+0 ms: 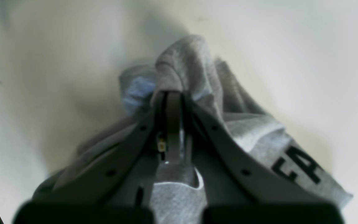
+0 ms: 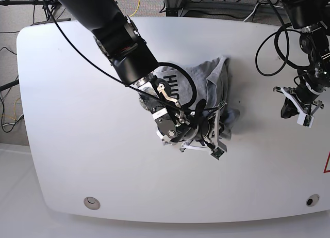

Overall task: Fold the T-shirt properly
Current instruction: 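Pull the grasped shirt layer with the right gripper to spread the bundle, then move the left gripper onto the shirt's sleeve edge and grasp it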

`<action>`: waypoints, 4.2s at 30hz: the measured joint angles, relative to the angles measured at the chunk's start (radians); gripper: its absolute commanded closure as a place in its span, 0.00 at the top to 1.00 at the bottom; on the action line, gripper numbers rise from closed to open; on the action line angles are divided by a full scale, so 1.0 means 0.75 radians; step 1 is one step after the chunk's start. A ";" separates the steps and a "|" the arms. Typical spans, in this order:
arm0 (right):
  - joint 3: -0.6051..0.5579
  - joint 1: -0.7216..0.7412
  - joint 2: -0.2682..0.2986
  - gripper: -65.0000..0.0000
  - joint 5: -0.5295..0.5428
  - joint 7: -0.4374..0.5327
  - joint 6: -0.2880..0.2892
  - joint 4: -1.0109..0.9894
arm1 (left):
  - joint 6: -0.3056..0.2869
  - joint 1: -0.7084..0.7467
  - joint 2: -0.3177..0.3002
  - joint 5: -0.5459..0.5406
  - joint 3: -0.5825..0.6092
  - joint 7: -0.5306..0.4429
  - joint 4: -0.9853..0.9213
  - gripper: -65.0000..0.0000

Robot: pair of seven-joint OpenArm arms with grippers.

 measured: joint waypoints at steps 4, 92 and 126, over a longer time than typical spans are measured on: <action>0.002 -0.001 0.013 0.00 0.024 -0.004 -0.006 -0.001 | 0.000 0.003 0.002 0.003 0.001 0.009 0.000 0.00; -0.022 -0.250 0.280 0.67 0.279 -0.168 -0.196 0.525 | 0.000 -0.002 0.002 0.003 0.008 0.008 0.000 0.00; -0.322 -0.227 0.126 0.55 0.281 0.069 -0.186 0.087 | -0.001 -0.001 0.035 0.003 0.003 0.009 0.005 0.00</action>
